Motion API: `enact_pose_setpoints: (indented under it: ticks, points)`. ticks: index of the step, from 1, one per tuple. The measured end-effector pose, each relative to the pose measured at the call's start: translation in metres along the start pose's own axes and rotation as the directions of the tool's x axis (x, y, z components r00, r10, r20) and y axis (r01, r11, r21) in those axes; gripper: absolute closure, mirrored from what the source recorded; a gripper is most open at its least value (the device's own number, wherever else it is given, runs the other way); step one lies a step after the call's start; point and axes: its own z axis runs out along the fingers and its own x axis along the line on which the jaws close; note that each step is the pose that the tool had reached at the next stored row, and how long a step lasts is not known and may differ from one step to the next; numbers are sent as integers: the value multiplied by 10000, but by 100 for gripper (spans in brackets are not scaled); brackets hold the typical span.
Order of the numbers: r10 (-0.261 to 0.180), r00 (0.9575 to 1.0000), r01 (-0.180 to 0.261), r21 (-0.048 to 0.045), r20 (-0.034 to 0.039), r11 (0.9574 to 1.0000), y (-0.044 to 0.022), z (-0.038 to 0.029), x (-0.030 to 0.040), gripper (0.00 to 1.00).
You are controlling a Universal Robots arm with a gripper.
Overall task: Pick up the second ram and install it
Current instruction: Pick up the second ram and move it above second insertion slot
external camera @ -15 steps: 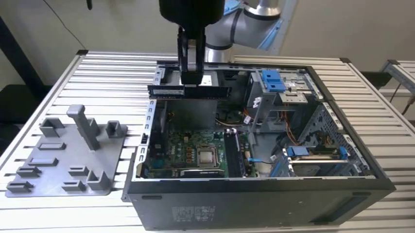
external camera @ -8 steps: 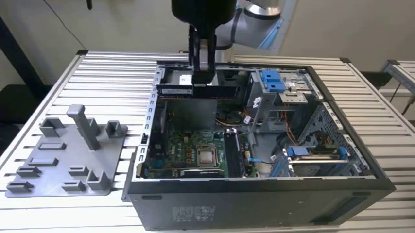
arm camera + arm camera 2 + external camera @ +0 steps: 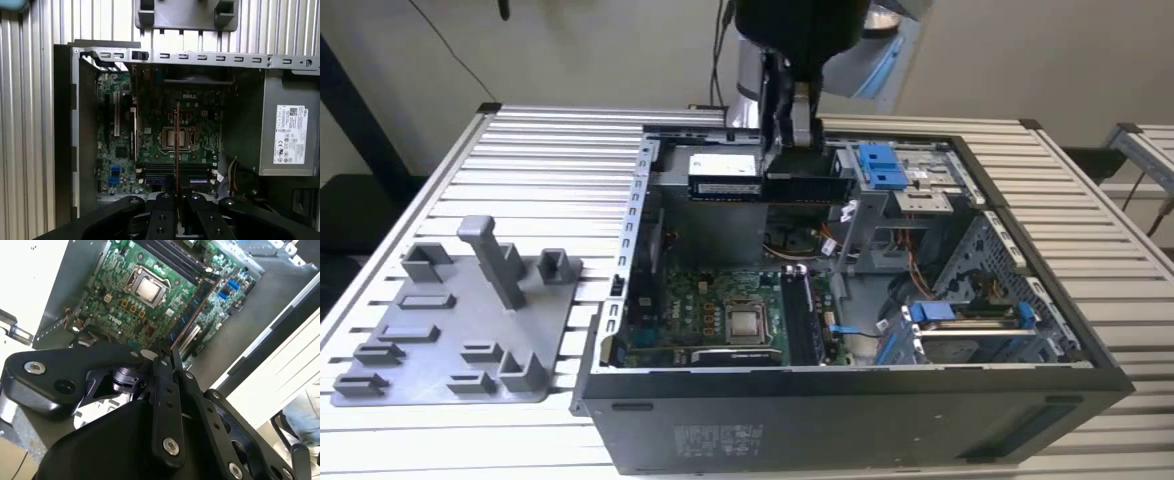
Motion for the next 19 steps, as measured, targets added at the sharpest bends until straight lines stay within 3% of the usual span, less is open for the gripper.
enact_pose_setpoints:
  ticks: [14,19]
  points:
    - [0,10000,0,0,0,10000,-624,0,1,86]
    - [2,10000,-2,0,1,10000,-654,0,-7,86]
